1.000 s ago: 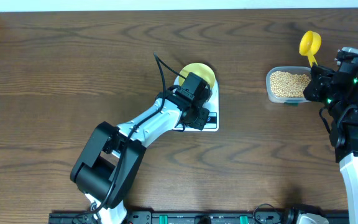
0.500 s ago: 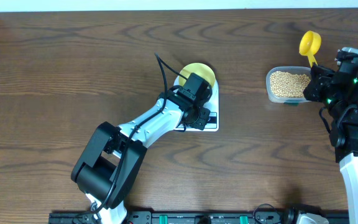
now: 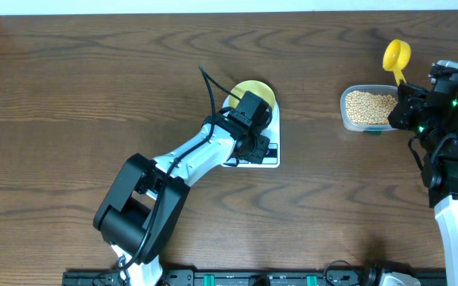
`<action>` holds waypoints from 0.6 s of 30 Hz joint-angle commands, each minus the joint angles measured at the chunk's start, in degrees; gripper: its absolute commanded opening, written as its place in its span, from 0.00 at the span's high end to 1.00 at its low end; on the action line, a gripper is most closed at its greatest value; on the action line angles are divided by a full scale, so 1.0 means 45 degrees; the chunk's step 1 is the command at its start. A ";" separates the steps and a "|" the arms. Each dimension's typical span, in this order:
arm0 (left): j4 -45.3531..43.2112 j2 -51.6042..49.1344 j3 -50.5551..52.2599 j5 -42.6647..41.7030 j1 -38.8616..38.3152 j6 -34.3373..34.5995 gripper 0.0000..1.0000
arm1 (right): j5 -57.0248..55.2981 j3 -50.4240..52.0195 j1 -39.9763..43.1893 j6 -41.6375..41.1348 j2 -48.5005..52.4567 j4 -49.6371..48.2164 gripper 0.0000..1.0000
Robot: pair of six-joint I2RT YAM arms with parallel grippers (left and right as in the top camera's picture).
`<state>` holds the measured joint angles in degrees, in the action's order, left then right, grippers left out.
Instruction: Scoop item into bowl and weigh 50g on scale
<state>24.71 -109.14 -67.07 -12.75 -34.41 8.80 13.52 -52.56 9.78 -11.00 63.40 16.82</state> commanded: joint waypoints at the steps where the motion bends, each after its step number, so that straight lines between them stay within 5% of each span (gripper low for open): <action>1: 0.0583 -0.1418 0.0709 0.1744 0.0126 0.0015 0.92 | 0.0034 -0.0223 0.0068 0.0228 0.0083 -0.0029 0.99; 18: 0.0432 0.1962 0.0228 0.0500 0.0141 0.0005 0.86 | 0.0034 -0.0223 0.0068 0.0233 0.0083 -0.0039 0.99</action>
<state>26.55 -106.26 -66.35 -11.86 -34.15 8.86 13.52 -52.56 9.78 -11.00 63.40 16.73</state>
